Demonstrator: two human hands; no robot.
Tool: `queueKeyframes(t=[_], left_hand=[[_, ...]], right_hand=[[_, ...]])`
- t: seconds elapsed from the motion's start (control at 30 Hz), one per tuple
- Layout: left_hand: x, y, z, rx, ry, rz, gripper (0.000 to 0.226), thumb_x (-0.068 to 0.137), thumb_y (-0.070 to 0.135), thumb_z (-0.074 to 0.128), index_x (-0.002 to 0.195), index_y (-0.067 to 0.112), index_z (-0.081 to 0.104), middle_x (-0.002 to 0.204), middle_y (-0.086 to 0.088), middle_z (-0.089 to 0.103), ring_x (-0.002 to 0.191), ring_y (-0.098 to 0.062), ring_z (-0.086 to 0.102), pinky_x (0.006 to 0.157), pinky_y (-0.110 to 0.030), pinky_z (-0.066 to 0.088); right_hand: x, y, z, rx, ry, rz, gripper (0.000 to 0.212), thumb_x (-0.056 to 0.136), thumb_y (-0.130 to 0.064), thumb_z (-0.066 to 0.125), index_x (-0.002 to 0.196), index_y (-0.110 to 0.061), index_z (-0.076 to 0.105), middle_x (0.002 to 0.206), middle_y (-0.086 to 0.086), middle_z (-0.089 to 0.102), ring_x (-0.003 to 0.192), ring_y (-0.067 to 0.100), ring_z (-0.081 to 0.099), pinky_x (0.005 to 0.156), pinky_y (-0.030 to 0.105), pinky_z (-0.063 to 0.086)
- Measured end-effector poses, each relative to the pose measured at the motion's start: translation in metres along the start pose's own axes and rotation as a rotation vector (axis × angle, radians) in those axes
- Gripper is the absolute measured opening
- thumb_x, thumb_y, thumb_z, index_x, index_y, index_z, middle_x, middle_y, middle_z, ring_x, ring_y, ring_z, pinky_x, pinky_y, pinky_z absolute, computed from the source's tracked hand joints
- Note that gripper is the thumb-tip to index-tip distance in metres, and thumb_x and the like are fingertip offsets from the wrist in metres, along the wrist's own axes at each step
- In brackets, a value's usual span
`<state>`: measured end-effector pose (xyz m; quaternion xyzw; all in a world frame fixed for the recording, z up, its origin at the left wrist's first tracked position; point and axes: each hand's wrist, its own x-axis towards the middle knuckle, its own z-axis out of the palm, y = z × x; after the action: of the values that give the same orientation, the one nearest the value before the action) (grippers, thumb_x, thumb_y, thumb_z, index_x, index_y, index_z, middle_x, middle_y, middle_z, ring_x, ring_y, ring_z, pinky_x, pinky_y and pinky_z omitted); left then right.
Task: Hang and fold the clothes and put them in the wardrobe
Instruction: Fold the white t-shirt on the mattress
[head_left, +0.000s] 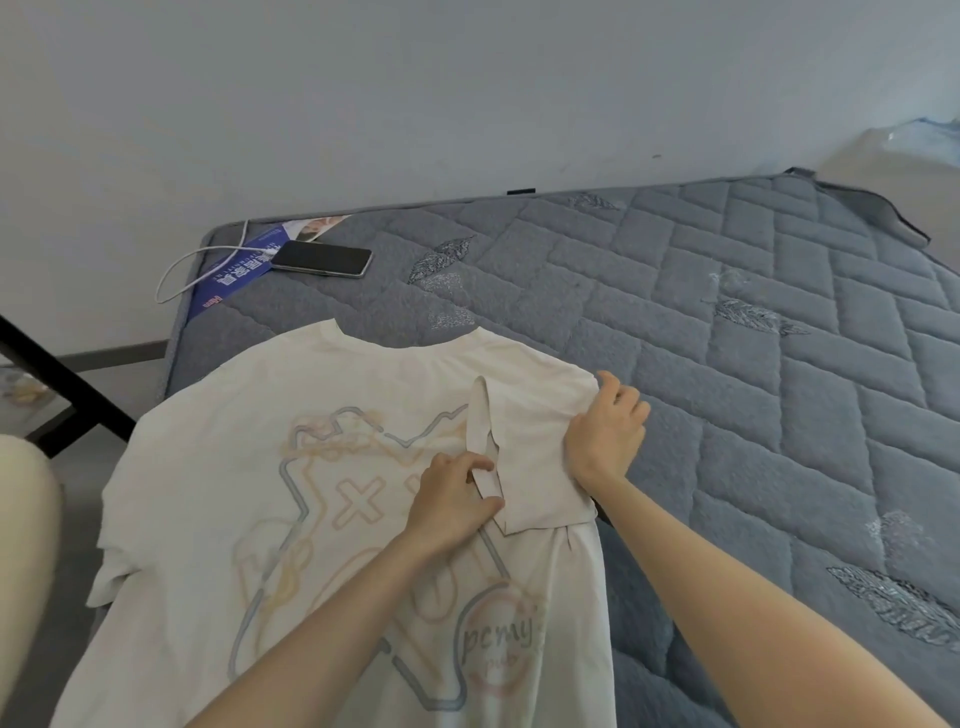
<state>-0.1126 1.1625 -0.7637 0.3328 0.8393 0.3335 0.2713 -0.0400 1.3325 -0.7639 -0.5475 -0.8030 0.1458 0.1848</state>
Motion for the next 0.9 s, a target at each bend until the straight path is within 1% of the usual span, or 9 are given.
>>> queueKeyframes(t=[0.07, 0.13, 0.27, 0.43, 0.57, 0.67, 0.77, 0.83, 0.9], left_hand=[[-0.003, -0.004, -0.008, -0.053, 0.031, -0.007, 0.036, 0.079, 0.027, 0.068, 0.114, 0.028, 0.057, 0.103, 0.002, 0.044, 0.091, -0.010, 0.046, 0.081, -0.022, 0.037], [-0.007, -0.009, -0.019, -0.082, 0.069, -0.026, 0.031, 0.080, 0.025, 0.066, 0.111, 0.028, 0.058, 0.105, 0.001, 0.049, 0.083, -0.007, 0.047, 0.079, -0.021, 0.038], [-0.019, -0.028, -0.051, -0.108, 0.170, -0.099, 0.030, 0.084, 0.016, 0.063, 0.114, 0.019, 0.061, 0.108, -0.007, 0.057, 0.088, -0.014, 0.054, 0.082, -0.022, 0.040], [-0.050, -0.059, -0.102, -0.154, 0.297, -0.200, 0.025, 0.089, 0.010, 0.056, 0.113, 0.013, 0.061, 0.102, -0.008, 0.060, 0.083, -0.019, 0.056, 0.076, -0.024, 0.040], [-0.082, -0.093, -0.142, -0.211, 0.502, -0.303, 0.024, 0.091, 0.008, 0.051, 0.114, 0.011, 0.059, 0.099, -0.006, 0.057, 0.090, -0.024, 0.056, 0.078, -0.029, 0.041], [-0.105, -0.128, -0.164, -0.251, 0.658, -0.454, 0.025, 0.091, 0.007, 0.047, 0.115, 0.007, 0.056, 0.106, -0.006, 0.057, 0.099, -0.026, 0.054, 0.084, -0.033, 0.041], [-0.122, -0.162, -0.178, -0.370, 0.731, -0.622, 0.033, 0.090, 0.011, 0.053, 0.122, 0.003, 0.051, 0.119, -0.016, 0.056, 0.108, -0.034, 0.053, 0.092, -0.038, 0.043], [-0.130, -0.181, -0.180, -0.474, 0.703, -0.730, 0.030, 0.092, 0.015, 0.053, 0.120, 0.002, 0.053, 0.117, -0.015, 0.056, 0.107, -0.034, 0.053, 0.086, -0.035, 0.042], [-0.133, -0.193, -0.180, -0.673, 0.532, -0.785, 0.024, 0.095, 0.026, 0.052, 0.107, 0.006, 0.059, 0.105, -0.010, 0.059, 0.095, -0.027, 0.056, 0.080, -0.031, 0.044]], right_hand=[[-0.002, -0.005, -0.002, -0.046, -0.041, -0.139, 0.045, 0.089, -0.002, 0.043, 0.130, -0.019, 0.047, 0.129, 0.006, 0.043, 0.112, 0.027, 0.037, 0.088, 0.034, 0.031], [-0.006, -0.016, -0.005, -0.045, -0.118, -0.211, 0.040, 0.090, -0.006, 0.044, 0.127, -0.020, 0.053, 0.132, 0.003, 0.042, 0.118, 0.025, 0.035, 0.093, 0.034, 0.029], [-0.022, -0.049, -0.013, 0.082, -0.166, -0.330, 0.035, 0.091, -0.010, 0.047, 0.124, -0.018, 0.056, 0.131, 0.003, 0.045, 0.120, 0.025, 0.036, 0.094, 0.034, 0.033], [-0.052, -0.100, -0.017, 0.162, -0.247, -0.481, 0.034, 0.091, -0.011, 0.048, 0.123, -0.016, 0.056, 0.130, 0.005, 0.048, 0.118, 0.026, 0.038, 0.094, 0.035, 0.037], [-0.082, -0.137, -0.010, 0.191, -0.307, -0.552, 0.033, 0.092, -0.013, 0.047, 0.124, -0.017, 0.055, 0.130, 0.004, 0.049, 0.117, 0.025, 0.041, 0.095, 0.035, 0.036], [-0.107, -0.160, 0.001, 0.208, -0.392, -0.583, 0.033, 0.093, -0.013, 0.046, 0.125, -0.017, 0.053, 0.128, 0.004, 0.051, 0.118, 0.024, 0.041, 0.095, 0.036, 0.038], [-0.132, -0.183, 0.014, 0.244, -0.501, -0.632, 0.034, 0.091, -0.010, 0.045, 0.124, -0.015, 0.053, 0.126, 0.004, 0.053, 0.119, 0.022, 0.042, 0.097, 0.036, 0.037], [-0.148, -0.195, 0.025, 0.264, -0.586, -0.671, 0.035, 0.090, -0.009, 0.046, 0.124, -0.015, 0.054, 0.124, 0.003, 0.053, 0.118, 0.020, 0.044, 0.097, 0.035, 0.039], [-0.162, -0.207, 0.035, 0.287, -0.680, -0.707, 0.033, 0.091, -0.009, 0.047, 0.123, -0.016, 0.055, 0.122, 0.002, 0.054, 0.114, 0.019, 0.047, 0.095, 0.032, 0.040]])
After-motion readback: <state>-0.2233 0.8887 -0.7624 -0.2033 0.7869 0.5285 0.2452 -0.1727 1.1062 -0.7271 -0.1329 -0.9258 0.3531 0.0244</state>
